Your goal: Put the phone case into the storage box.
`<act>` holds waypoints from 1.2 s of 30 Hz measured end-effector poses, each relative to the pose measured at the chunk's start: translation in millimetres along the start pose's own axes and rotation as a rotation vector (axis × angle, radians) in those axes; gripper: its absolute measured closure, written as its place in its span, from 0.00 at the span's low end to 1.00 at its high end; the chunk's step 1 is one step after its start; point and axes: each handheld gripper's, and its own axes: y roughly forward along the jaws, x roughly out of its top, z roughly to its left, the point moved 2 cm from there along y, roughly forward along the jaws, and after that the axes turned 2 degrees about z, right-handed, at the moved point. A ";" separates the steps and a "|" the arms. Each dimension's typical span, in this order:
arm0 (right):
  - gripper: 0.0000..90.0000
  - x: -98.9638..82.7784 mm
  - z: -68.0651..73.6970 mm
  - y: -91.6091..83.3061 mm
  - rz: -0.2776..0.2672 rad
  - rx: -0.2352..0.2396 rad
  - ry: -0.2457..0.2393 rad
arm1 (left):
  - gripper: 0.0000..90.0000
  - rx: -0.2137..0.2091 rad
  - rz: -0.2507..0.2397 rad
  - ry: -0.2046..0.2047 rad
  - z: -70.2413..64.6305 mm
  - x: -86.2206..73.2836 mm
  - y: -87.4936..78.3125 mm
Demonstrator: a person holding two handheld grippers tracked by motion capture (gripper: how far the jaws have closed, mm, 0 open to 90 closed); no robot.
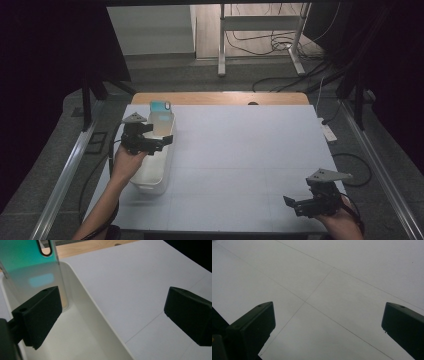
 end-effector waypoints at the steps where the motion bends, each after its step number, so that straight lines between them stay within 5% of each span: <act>1: 0.00 0.0 -0.1 0.1 0.001 0.003 0.000 | 0.03 -0.003 0.000 0.004 -1.7 -1.1 -0.2; 14: 0.00 -0.1 -0.1 -0.2 0.000 0.005 0.002 | 0.02 -0.013 0.012 0.058 -21.3 -14.0 -9.7; 36: 0.00 -0.1 0.0 -0.2 0.000 0.001 0.003 | 0.03 -0.018 -0.004 0.061 -39.8 -45.4 -40.9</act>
